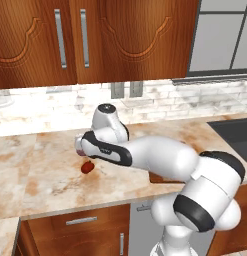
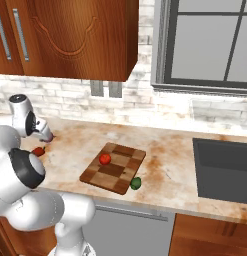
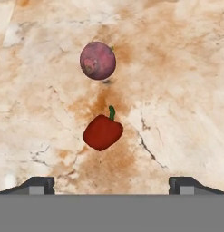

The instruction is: Place the avocado, onion, tomato, and bell pepper on the cutting board.

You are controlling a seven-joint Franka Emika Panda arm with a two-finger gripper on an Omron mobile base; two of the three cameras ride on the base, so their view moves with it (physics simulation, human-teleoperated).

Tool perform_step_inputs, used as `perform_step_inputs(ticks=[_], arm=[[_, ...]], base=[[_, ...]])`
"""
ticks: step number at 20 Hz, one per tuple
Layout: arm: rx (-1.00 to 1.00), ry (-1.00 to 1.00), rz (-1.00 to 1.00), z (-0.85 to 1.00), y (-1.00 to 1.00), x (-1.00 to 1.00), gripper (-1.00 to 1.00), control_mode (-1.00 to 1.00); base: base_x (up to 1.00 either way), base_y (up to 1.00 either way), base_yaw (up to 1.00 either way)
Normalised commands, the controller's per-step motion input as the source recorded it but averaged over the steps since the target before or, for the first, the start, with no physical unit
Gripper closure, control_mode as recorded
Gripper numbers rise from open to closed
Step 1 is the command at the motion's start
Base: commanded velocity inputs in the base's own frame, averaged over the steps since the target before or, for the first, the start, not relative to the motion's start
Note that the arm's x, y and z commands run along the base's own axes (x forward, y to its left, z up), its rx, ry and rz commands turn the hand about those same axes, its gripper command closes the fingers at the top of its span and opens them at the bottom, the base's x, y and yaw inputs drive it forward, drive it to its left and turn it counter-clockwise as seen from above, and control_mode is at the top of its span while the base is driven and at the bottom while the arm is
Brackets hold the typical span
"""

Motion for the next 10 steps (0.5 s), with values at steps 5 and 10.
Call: perform_step_inputs(ticks=[5,10], arm=[[0.02,0.0,0.0,-0.11,0.09,0.08,-1.0,-1.0],[0.01,0.0,0.0,-0.07,0.09,0.08,-1.0,-1.0]], base=[[0.0,0.0,0.0],[0.0,0.0,0.0]])
